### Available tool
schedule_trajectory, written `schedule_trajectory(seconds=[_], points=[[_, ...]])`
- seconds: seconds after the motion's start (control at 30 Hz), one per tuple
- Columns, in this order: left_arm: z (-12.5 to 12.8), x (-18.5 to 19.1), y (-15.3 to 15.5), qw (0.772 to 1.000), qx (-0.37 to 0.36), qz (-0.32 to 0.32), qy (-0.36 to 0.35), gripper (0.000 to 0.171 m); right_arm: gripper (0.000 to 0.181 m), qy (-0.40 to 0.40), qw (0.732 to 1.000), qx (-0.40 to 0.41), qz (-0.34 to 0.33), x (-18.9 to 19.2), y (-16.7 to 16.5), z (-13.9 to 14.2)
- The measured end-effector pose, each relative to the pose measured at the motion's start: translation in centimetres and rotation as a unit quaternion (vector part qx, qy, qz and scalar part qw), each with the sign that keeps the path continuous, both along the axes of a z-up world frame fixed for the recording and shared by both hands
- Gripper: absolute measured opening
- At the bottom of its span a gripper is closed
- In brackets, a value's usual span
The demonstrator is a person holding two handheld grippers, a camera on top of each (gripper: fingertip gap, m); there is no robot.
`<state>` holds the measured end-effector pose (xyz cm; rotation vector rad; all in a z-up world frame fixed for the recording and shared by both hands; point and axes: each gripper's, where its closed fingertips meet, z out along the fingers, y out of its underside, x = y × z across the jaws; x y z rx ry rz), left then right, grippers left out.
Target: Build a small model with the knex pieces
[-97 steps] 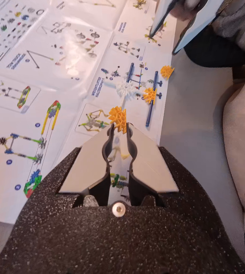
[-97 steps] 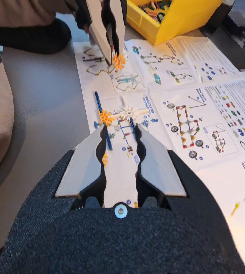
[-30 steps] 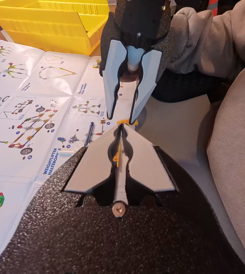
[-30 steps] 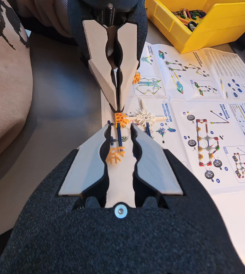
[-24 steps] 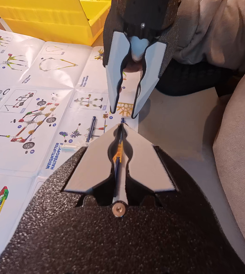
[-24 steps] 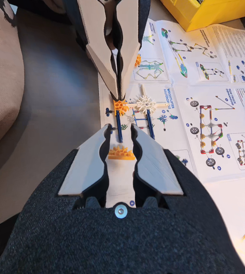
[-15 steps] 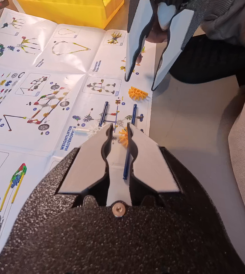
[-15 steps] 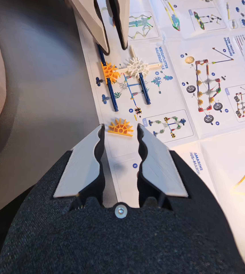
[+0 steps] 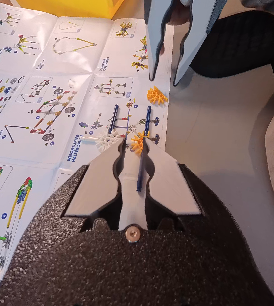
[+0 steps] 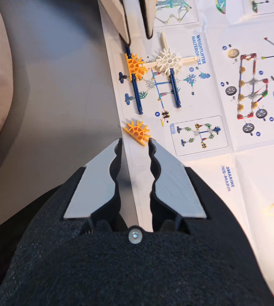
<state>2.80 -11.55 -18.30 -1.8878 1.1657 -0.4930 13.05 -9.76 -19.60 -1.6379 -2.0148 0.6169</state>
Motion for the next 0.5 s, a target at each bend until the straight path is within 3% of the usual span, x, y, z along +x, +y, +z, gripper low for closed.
schedule_trajectory(seconds=[0.17, 0.33, 0.5], points=[[-1.8, -0.5, -1.1, 0.998, -0.040, -0.021, 0.040, 0.017, 0.040, 0.012, 0.999, -0.030, 0.044, -1.6, 0.3, -0.6], [-2.8, -0.8, -1.3, 0.996, -0.034, -0.022, 0.075, 0.007, 0.027, -0.033, 0.995, -0.050, 0.085, -0.8, -0.2, -1.4], [-2.8, -0.8, -1.3, 0.996, -0.041, -0.025, 0.069, 0.005, 0.031, -0.018, 0.995, -0.040, 0.085, -1.1, -0.1, -1.0]])
